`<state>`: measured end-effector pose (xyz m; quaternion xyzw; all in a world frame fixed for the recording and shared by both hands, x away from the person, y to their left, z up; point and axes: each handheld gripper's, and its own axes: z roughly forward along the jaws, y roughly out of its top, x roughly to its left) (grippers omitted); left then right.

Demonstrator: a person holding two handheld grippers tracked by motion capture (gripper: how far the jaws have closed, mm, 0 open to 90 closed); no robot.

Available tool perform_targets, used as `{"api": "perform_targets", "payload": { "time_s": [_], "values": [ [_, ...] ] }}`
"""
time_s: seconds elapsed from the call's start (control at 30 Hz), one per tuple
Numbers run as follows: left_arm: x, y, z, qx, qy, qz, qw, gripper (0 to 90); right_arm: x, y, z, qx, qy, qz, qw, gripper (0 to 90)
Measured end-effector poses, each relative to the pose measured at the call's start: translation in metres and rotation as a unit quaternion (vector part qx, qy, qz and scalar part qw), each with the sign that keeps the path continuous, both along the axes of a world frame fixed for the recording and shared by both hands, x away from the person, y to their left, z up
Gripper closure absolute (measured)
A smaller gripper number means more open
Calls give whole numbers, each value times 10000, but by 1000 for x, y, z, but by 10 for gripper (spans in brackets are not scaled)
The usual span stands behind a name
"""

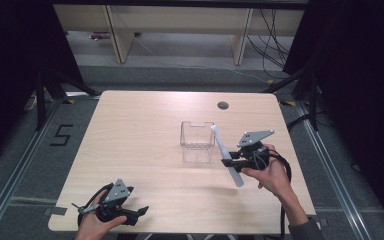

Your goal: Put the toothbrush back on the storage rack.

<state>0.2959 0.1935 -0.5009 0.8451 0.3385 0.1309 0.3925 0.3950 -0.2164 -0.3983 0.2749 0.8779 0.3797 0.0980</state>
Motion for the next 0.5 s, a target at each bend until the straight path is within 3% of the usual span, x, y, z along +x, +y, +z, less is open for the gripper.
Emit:
{"api": "perform_targets", "payload": {
  "time_s": [0.1,0.13,0.2,0.3,0.33,0.5],
  "values": [
    [-1,-1,0,-90,6,19,10000,148,1,1,2,92,-47,-92,9999,667],
    [0,0,1,26,-11,-15,10000,148,6,1,3,48,-178,-6,9998,667],
    [-1,-1,0,-86,5,13,10000,148,9,2,3,118,-171,7,9998,667],
    [0,0,0,-11,-12,9,10000,148,10,3,4,131,-237,-63,9996,667],
    [0,0,0,-18,-12,6,10000,148,11,4,6,158,-150,-123,9997,667],
    [0,0,0,-46,0,20,10000,148,17,6,9,220,-272,-39,9994,667]
  ]
}}
